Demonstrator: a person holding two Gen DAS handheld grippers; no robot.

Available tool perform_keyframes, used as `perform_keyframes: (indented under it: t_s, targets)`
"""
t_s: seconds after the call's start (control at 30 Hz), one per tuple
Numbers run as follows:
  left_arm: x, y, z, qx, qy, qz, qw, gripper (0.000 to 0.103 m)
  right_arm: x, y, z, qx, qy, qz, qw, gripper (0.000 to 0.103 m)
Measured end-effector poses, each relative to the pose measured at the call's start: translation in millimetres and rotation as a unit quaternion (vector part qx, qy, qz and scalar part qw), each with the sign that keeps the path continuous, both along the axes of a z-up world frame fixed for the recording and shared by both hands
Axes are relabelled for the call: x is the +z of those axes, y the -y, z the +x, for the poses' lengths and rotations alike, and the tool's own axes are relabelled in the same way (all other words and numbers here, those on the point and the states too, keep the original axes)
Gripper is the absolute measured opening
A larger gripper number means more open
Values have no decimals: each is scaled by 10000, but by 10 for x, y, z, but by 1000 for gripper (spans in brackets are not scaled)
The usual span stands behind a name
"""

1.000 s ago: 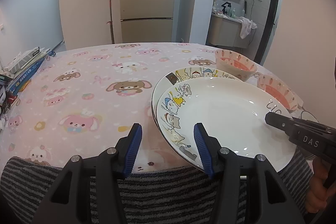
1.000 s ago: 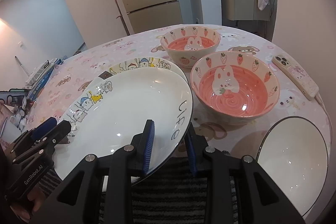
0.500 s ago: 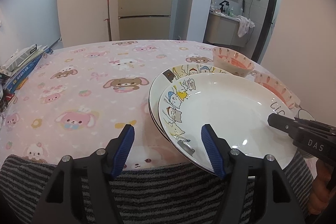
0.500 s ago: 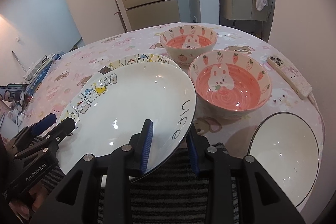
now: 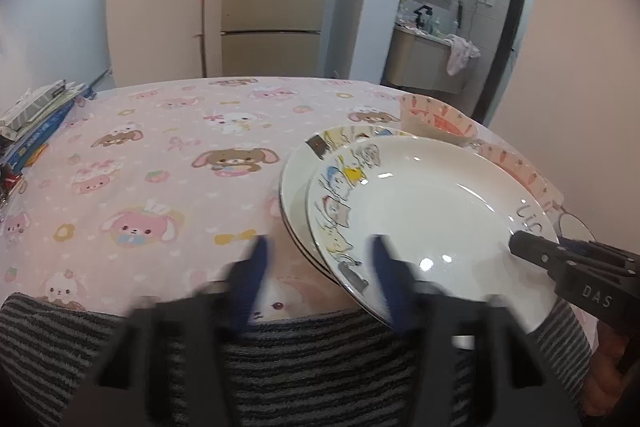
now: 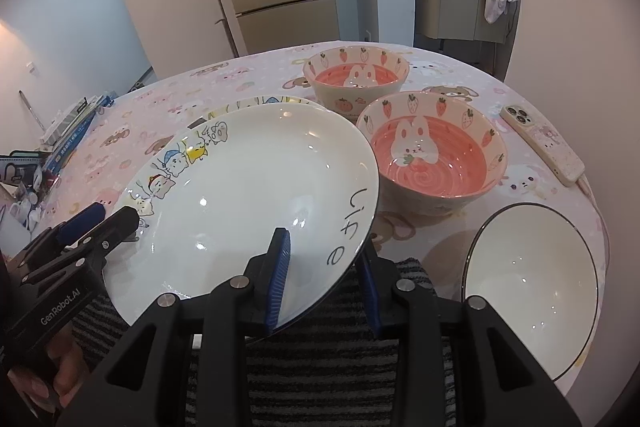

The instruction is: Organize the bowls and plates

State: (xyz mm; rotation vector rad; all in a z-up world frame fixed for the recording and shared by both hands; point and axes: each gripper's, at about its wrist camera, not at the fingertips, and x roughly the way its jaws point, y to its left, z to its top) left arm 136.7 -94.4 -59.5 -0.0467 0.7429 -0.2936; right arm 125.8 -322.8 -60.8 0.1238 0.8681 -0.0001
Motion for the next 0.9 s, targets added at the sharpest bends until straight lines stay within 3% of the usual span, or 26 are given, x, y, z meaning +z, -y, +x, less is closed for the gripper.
perform_keyframes:
  t_s: [0.07, 0.53, 0.67, 0.7, 0.8, 0.9]
  targets:
    - [18, 21, -16, -89, 28, -45, 9999, 27, -11, 4, 15, 27, -2, -32, 10000, 32]
    - [37, 64, -42, 57, 198, 204, 9996, 26, -28, 9, 119, -71, 43, 96, 9999, 33]
    - [50, 72, -66, 72, 264, 266, 9993, 27, -17, -6, 101, 16, 28, 147, 9999, 38]
    - [58, 92, -88, 67, 318, 332, 9989, 31, -13, -10, 89, 42, 45, 143, 9999, 40]
    - [108, 115, -166, 133, 567, 439, 9973, 72, -5, -7, 67, 69, 75, 181, 9998, 43]
    - [194, 97, -243, 163, 872, 443, 9951, 75, 28, -6, 30, 115, 102, 242, 9996, 46]
